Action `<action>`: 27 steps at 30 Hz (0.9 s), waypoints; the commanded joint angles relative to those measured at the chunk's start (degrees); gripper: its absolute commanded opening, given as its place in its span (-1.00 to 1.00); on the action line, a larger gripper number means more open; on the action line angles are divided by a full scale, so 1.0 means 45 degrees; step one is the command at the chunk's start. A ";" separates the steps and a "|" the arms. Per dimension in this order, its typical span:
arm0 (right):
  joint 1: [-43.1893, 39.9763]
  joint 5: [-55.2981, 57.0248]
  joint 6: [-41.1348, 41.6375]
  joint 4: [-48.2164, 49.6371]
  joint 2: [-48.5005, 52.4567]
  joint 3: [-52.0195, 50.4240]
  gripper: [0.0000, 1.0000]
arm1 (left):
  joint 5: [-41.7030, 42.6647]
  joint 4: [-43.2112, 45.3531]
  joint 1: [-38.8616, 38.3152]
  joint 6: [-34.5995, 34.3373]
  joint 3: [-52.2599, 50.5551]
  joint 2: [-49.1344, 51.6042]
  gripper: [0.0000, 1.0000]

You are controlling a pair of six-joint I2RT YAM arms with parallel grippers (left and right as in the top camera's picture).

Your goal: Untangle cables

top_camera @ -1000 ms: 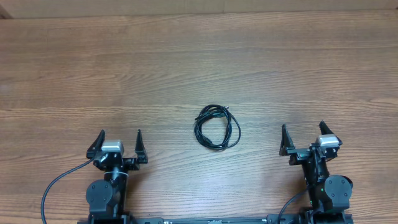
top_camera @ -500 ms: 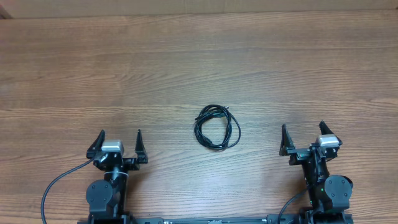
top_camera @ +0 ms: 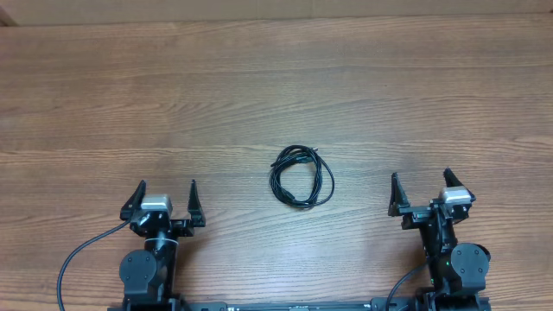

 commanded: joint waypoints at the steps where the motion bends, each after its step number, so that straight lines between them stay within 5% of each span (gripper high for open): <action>1: 0.0058 0.0117 -0.0019 0.0073 -0.0097 -0.0131 1.00 | -0.0083 0.0000 0.0107 0.0019 -0.0068 -0.0117 0.99; 15: 0.0058 0.0117 -0.0024 0.0073 -0.0097 -0.0131 1.00 | 0.1044 -0.0204 0.0107 -0.0078 0.0126 -0.0117 0.99; 27: 0.0058 0.0117 -0.0019 0.0073 -0.0097 -0.0131 1.00 | 0.1355 -0.3308 0.0107 -0.0019 0.2812 -0.0107 0.99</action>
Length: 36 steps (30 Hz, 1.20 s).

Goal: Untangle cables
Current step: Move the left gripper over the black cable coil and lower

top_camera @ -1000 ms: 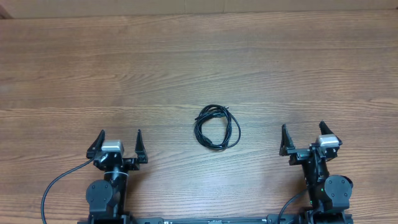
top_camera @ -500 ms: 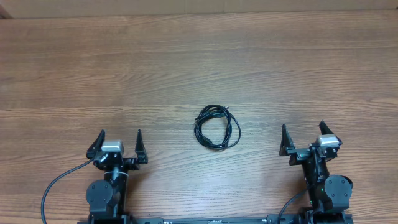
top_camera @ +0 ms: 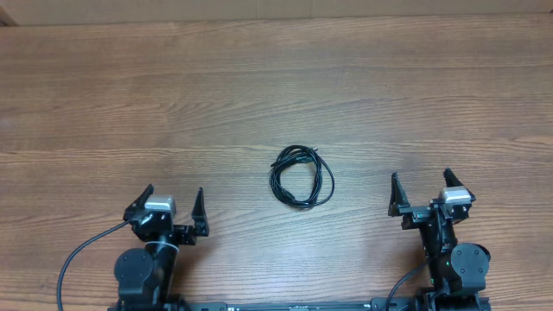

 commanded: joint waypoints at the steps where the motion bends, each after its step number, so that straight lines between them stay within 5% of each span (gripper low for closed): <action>1: 0.0058 0.0121 -0.0019 0.0073 -0.0097 -0.0131 1.00 | 0.0287 -0.0481 0.0107 -0.0024 0.1413 -0.0107 0.99; 9: 0.0058 0.0121 -0.0019 0.0073 -0.0097 -0.0131 1.00 | 0.1195 -0.1059 0.0107 -0.0024 0.2909 0.1209 0.99; 15: 0.0058 0.0121 -0.0024 0.0073 -0.0097 -0.0131 1.00 | 0.2118 -0.1273 0.0102 0.0408 0.4609 0.4177 1.00; 26: 0.0058 0.0121 -0.0019 0.0073 -0.0097 -0.0131 1.00 | 0.2633 -0.4648 -0.0189 0.2317 0.9651 1.0200 0.99; 36: 0.0058 0.0121 -0.0019 0.0073 -0.0097 -0.0131 1.00 | 0.2472 -0.6892 -0.2259 0.3041 1.2779 1.4285 0.99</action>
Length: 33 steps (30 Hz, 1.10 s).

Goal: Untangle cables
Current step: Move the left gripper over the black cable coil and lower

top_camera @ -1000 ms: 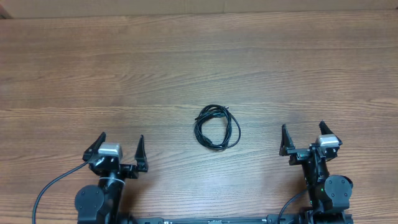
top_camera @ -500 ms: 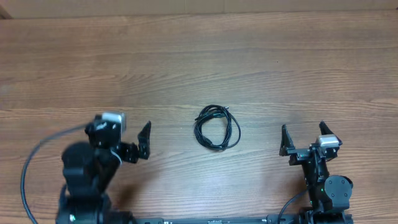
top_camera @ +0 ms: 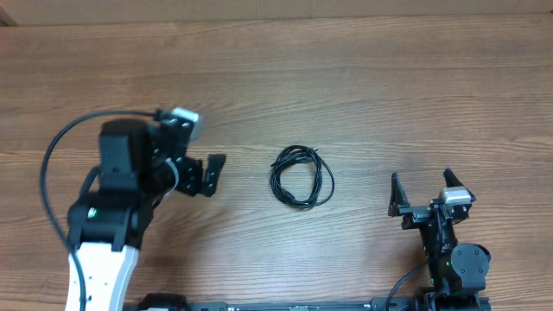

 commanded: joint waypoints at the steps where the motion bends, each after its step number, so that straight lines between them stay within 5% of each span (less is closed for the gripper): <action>1: 0.0058 0.0121 -0.0024 0.0083 -0.0087 -0.0131 1.00 | 0.0044 -0.0350 -0.1073 0.0641 0.1049 0.1316 0.99; 13: 0.0058 0.0121 -0.0024 0.0083 -0.0087 -0.0131 1.00 | 0.0034 0.0544 -0.4133 0.0967 0.1647 0.6348 0.99; 33: 0.0058 0.0121 -0.0024 0.0083 -0.0087 -0.0131 1.00 | -0.0053 0.0947 -0.4546 0.0962 0.1627 0.9199 0.99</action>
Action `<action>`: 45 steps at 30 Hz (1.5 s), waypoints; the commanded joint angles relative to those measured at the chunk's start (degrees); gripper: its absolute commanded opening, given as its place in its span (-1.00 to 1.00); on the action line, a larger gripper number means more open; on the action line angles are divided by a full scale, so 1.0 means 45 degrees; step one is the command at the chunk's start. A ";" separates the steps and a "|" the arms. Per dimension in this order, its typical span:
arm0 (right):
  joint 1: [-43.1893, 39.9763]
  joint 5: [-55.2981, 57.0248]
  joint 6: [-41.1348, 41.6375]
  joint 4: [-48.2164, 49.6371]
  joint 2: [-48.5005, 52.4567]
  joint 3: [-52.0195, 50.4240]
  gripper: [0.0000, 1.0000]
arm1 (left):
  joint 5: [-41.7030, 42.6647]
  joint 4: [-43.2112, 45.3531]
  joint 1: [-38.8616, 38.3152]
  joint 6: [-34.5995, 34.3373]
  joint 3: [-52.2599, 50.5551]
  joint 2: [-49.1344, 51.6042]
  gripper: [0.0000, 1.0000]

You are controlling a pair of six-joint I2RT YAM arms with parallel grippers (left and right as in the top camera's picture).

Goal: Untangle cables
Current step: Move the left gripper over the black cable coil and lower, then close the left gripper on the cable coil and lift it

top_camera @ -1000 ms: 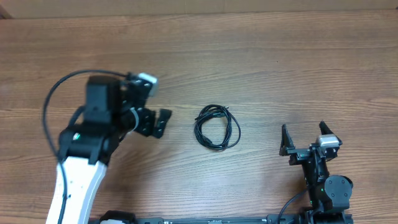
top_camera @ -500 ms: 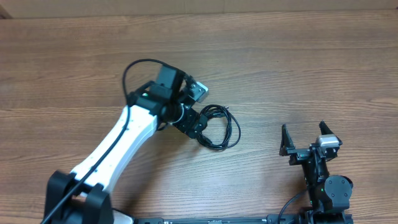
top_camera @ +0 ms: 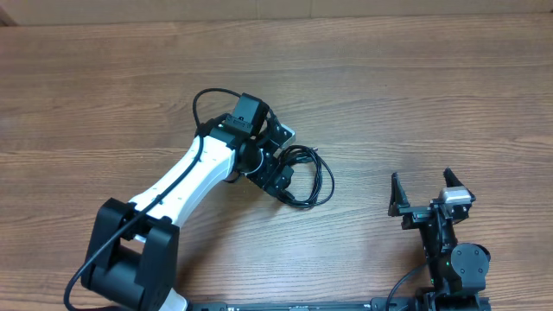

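Note:
A thin black cable (top_camera: pixel 322 182) lies wound in a small loose coil at the middle of the wooden table (top_camera: pixel 415 95). My left arm reaches across from the lower left, and its gripper (top_camera: pixel 284 166) is down over the coil's left side. The jaws look spread, with the left arc of the coil under and between them. That part of the cable is hidden by the gripper body. My right gripper (top_camera: pixel 421 192) rests near the front right edge, open and empty, about a hand's width right of the coil.
The left arm's white link (top_camera: pixel 186 177) and its own black supply cable (top_camera: pixel 206 97) cross the table's left half. The right arm's base (top_camera: pixel 454 259) stands at the front edge.
My left gripper has moved right from a spot well left of the coil and now sits over the coil's left side. The coil and the right arm are unchanged.
Both grippers first rested open at the front edge, with the coil untouched in the middle. The left gripper shifted slightly, then stood raised and forward at the left of the coil. Now it is on the coil's left edge; the right arm stayed put.

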 commanded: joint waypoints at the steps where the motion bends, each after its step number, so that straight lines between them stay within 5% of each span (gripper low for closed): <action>1: 0.0058 0.0117 -0.0019 0.0078 -0.0087 -0.0131 1.00 | -0.0029 0.0024 -0.0053 0.0282 0.0301 0.0554 0.99; 10: 0.0058 0.0117 -0.0019 0.0078 -0.0087 -0.0131 1.00 | 0.0126 0.0092 -0.0058 0.0272 0.0301 0.1676 0.94; 13: 0.0058 0.0117 -0.0019 0.0078 -0.0087 -0.0131 1.00 | 0.0107 0.0185 -0.0058 0.0277 0.0301 0.1671 0.26; 14: 0.0058 0.0117 -0.0019 0.0078 -0.0087 -0.0131 1.00 | 0.0107 0.0204 -0.0058 0.0282 0.0301 0.1671 0.24; 16: 0.0058 0.0117 -0.0024 0.0078 -0.0087 -0.0131 1.00 | 0.0087 0.0282 -0.0058 0.0282 0.0301 0.1671 0.48; 38: 0.0058 0.0117 -0.0019 0.0078 -0.0087 -0.0131 1.00 | -0.0544 0.0612 -0.0544 -0.0019 0.0301 0.1676 0.62; 45: 0.0058 0.0117 -0.0019 0.0078 -0.0087 -0.0131 1.00 | -0.0520 0.0641 -0.0573 -0.0102 0.0272 0.1676 0.83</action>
